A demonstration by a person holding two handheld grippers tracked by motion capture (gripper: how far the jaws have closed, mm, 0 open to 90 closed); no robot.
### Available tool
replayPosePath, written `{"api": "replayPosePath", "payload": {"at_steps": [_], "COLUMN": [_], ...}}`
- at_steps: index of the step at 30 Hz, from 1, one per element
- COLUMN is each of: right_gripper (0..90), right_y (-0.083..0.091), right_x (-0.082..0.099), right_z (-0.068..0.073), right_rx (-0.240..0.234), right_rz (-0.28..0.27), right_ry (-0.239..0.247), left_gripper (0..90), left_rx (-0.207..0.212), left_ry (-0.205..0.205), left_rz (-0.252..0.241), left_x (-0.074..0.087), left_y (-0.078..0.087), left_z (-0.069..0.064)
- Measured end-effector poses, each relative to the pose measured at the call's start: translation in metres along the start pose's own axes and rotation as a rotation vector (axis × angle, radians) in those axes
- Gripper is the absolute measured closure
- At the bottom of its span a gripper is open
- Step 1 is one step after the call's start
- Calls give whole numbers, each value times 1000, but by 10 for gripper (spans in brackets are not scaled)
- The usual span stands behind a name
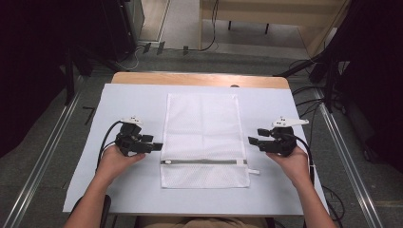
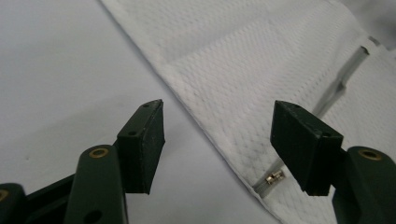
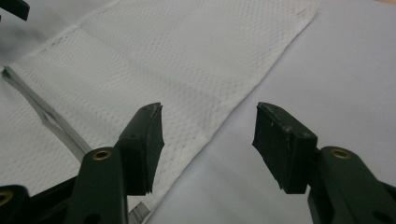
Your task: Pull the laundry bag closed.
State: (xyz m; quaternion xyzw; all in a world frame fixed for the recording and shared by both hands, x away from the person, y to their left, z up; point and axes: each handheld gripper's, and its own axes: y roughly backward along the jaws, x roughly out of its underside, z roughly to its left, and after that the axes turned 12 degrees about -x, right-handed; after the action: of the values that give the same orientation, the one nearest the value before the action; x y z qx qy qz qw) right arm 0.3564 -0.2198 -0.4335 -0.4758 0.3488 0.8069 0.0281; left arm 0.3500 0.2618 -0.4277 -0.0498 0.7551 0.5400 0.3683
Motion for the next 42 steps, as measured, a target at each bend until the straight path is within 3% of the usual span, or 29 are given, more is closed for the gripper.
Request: {"api": "replayPosePath", "payload": {"at_steps": [2, 7, 10, 13, 19, 28, 32, 36, 39, 42], "right_gripper": [451, 472, 472, 472, 509, 550, 582, 650, 672, 695], "right_y": [-1, -3, -4, -4, -4, -3, -3, -4, -5, -10], "right_x": [-1, -1, 0, 0, -1, -3, -4, -8, -9, -12], "right_z": [1, 1, 0, 1, 3, 7, 10, 15, 18, 24], "right_rx": [-1, -33, -26, -18, -12, -9, 1, -23, -32, -51], "right_rz": [-9, 3, 19, 22, 28, 34, 37, 27, 25, 42], "right_ry": [-18, -37, -32, -24, -12, -18, 8, 20, 22, 45], "left_gripper": [338, 376, 388, 367, 381, 381, 379, 383, 383, 401], "left_rx": [-19, 9, 11, -12, 12, 10, 21, 20, 45, 31], "left_ry": [30, 58, 56, 38, 34, 37, 51, 40, 43, 40], "left_rz": [-31, -31, -20, -22, -12, -17, -22, -21, -27, -25], "left_x": [-2, -3, -2, -2, -2, -1, -1, 0, 2, 4], "left_y": [2, 3, 3, 3, 3, 7, 9, 14, 16, 17], "left_z": [1, 5, 5, 3, 3, 2, 3, 0, -1, -2]}}
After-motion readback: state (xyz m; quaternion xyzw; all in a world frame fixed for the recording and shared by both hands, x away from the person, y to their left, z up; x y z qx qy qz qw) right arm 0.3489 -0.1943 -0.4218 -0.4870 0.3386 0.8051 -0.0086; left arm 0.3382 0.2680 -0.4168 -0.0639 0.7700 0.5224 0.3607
